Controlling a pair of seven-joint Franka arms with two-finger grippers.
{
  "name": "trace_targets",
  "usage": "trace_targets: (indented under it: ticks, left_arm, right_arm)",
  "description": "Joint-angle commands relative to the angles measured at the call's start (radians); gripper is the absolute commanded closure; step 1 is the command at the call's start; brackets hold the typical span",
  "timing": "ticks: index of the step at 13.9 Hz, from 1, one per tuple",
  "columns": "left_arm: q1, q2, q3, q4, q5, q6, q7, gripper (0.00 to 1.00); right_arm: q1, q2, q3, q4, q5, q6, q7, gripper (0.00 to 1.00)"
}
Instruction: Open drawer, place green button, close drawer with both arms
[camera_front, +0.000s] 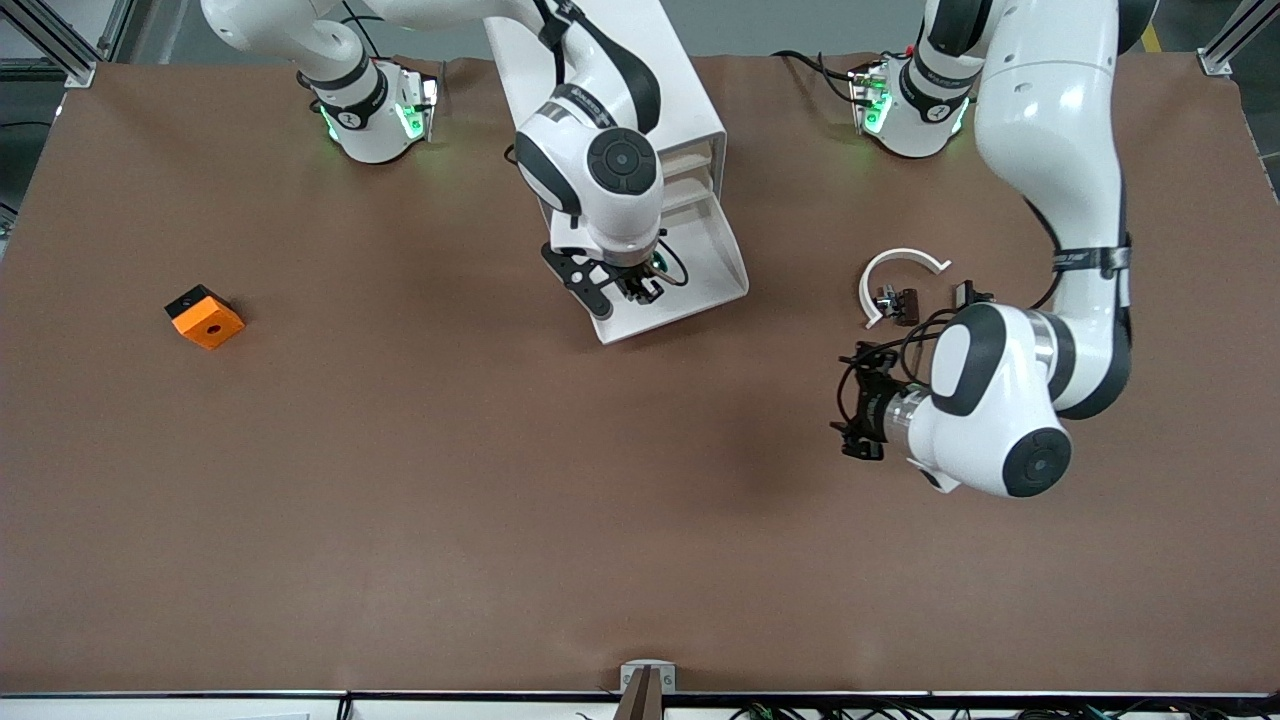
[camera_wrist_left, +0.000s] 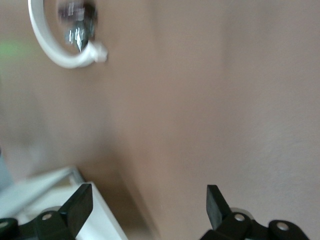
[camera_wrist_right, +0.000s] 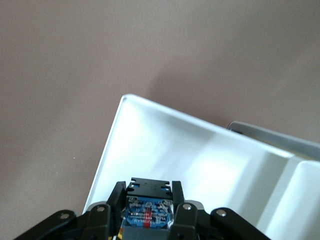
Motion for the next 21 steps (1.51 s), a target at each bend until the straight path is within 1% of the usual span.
trace_targets:
  ticks: [1,4,6,7,8,10,13,14,15,16,17,18,19,20,21]
  left_arm:
    - [-0.009,-0.084,0.007,-0.027,0.102,0.0,0.149,0.0]
    - [0.008,-0.145,0.007,-0.036,0.152,-0.003,0.408,0.0]
    - [0.02,-0.151,0.007,-0.043,0.168,-0.014,0.568,0.0]
    - [0.02,-0.151,0.007,-0.043,0.194,-0.014,0.637,0.0]
    - [0.022,-0.154,0.005,-0.043,0.224,-0.014,0.694,0.0]
    - [0.013,-0.16,0.005,-0.042,0.24,-0.012,0.81,0.0]
    - [0.016,-0.174,-0.001,-0.043,0.266,-0.008,0.866,0.0]
    - [0.014,-0.177,-0.001,-0.043,0.266,-0.008,0.893,0.0]
    - [0.014,-0.18,-0.002,-0.043,0.264,-0.005,0.93,0.0]
    - [0.013,-0.182,-0.005,-0.047,0.257,0.01,0.97,0.0]
    - [0.013,-0.188,-0.024,-0.081,0.254,0.041,0.987,0.0]
    - [0.011,-0.217,-0.045,-0.141,0.254,0.108,0.989,0.0]
    - [0.01,-0.249,-0.059,-0.213,0.255,0.177,0.989,0.0]
    - [0.01,-0.274,-0.077,-0.284,0.255,0.255,0.989,0.0]
    - [0.01,-0.282,-0.096,-0.334,0.255,0.314,0.989,0.0]
  right_arm:
    - [0.019,0.031,-0.01,0.032,0.024,0.004,0.021,0.83]
    - [0.034,0.048,-0.01,0.032,0.034,0.027,0.027,0.83]
    - [0.036,0.066,-0.01,0.032,0.034,0.037,0.03,0.82]
    - [0.036,0.071,-0.01,0.032,0.034,0.047,0.03,0.82]
    - [0.037,0.076,-0.012,0.031,0.034,0.048,0.032,0.82]
    - [0.048,0.088,-0.012,0.032,0.029,0.048,0.032,0.81]
    - [0.054,0.088,-0.012,0.032,0.027,0.048,0.029,0.75]
    - [0.053,0.088,-0.012,0.034,0.029,0.047,0.023,0.43]
    - [0.051,0.086,-0.013,0.035,0.029,0.045,0.02,0.0]
    - [0.048,0.08,-0.013,0.044,0.029,0.038,0.021,0.0]
    - [0.045,0.071,-0.013,0.058,0.029,0.035,0.023,0.0]
    - [0.042,0.063,-0.016,0.07,0.029,0.021,0.023,0.0]
    - [0.031,0.035,-0.019,0.101,0.03,-0.026,0.021,0.0]
    - [0.002,0.018,-0.018,0.147,0.032,-0.097,0.017,0.0]
    - [-0.025,0.016,-0.016,0.199,0.034,-0.163,0.015,0.0]
